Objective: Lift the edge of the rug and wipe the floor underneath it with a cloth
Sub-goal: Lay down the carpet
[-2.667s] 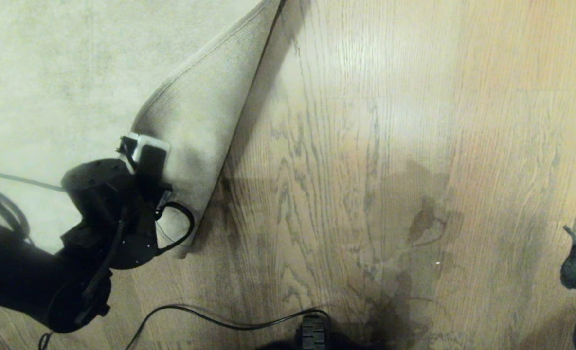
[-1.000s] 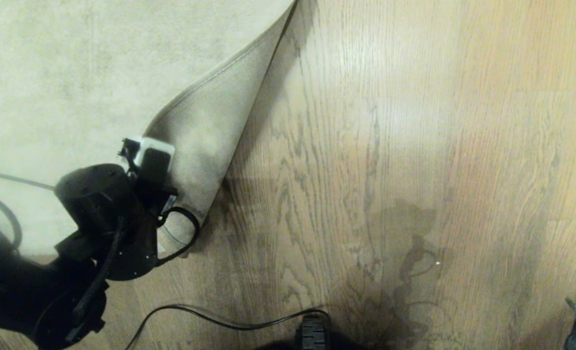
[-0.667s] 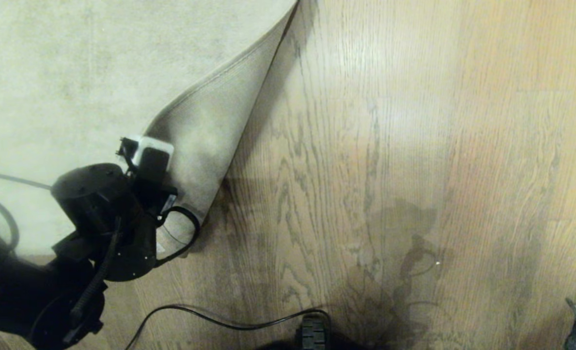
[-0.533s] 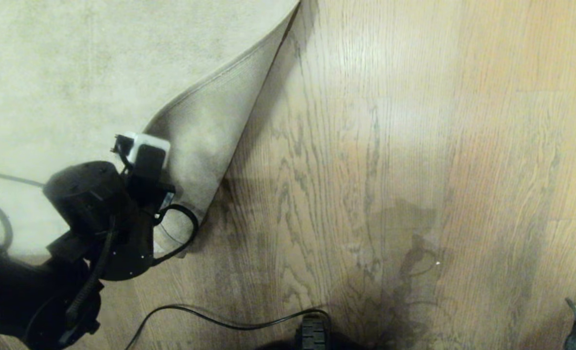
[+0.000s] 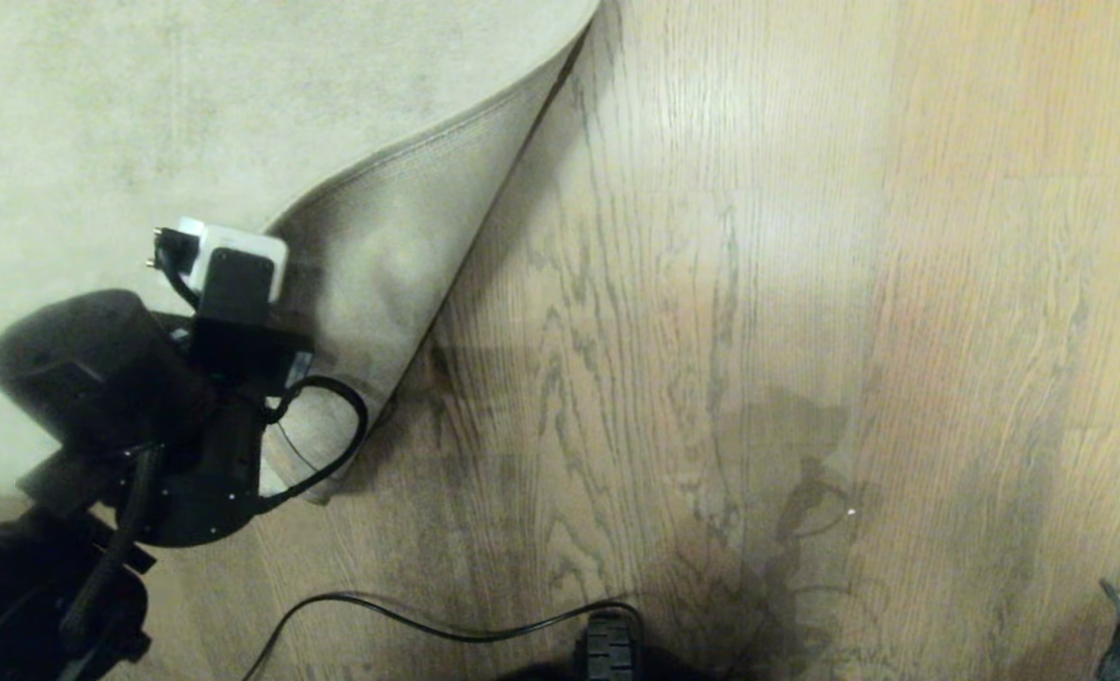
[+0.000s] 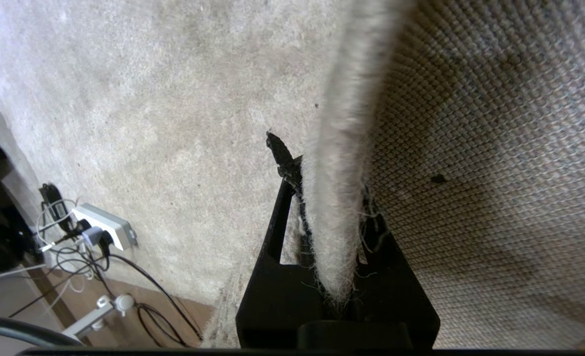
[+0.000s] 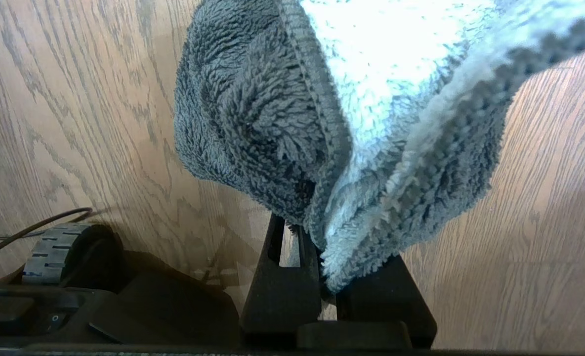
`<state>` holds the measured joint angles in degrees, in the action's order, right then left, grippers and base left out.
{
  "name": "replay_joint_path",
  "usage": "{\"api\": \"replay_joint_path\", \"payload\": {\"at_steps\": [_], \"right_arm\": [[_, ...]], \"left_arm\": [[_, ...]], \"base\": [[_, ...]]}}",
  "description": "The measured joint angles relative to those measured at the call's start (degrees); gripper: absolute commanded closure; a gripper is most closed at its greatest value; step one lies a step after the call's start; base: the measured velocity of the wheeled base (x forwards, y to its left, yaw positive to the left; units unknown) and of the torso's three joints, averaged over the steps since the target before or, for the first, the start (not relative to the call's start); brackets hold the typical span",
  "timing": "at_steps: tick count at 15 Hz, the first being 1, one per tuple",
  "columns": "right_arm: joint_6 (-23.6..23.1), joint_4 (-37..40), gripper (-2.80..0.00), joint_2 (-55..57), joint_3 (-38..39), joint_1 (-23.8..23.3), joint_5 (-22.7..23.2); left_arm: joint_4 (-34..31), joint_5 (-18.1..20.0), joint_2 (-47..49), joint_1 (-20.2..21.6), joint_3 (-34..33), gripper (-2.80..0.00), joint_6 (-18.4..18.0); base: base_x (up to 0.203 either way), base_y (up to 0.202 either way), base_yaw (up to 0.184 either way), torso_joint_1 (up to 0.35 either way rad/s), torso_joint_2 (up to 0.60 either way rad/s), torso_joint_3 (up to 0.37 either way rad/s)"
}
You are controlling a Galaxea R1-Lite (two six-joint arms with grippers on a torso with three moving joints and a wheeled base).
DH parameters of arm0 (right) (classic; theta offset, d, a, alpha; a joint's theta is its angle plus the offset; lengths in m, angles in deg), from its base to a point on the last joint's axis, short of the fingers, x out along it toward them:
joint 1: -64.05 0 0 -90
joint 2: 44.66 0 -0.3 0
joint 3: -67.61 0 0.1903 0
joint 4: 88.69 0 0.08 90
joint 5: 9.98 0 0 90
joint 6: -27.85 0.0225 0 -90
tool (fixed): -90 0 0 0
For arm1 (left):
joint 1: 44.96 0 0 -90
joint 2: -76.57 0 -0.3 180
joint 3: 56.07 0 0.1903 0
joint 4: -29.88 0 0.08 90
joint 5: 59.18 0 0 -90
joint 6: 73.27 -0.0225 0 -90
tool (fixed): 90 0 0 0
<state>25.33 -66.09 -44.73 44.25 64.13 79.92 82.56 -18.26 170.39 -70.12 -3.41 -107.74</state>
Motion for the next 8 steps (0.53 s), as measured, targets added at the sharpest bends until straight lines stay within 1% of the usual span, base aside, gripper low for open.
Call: {"api": "replay_joint_path", "payload": {"at_steps": [8], "right_arm": [[0.0, 0.0, 0.0, 0.01, 0.0, 0.0, 0.0]], "left_arm": [[0.13, -0.04, -1.6, -2.97, 0.26, 0.0, 1.39]], "base": [[0.0, 0.0, 0.0, 0.0, 0.0, 0.0]]}}
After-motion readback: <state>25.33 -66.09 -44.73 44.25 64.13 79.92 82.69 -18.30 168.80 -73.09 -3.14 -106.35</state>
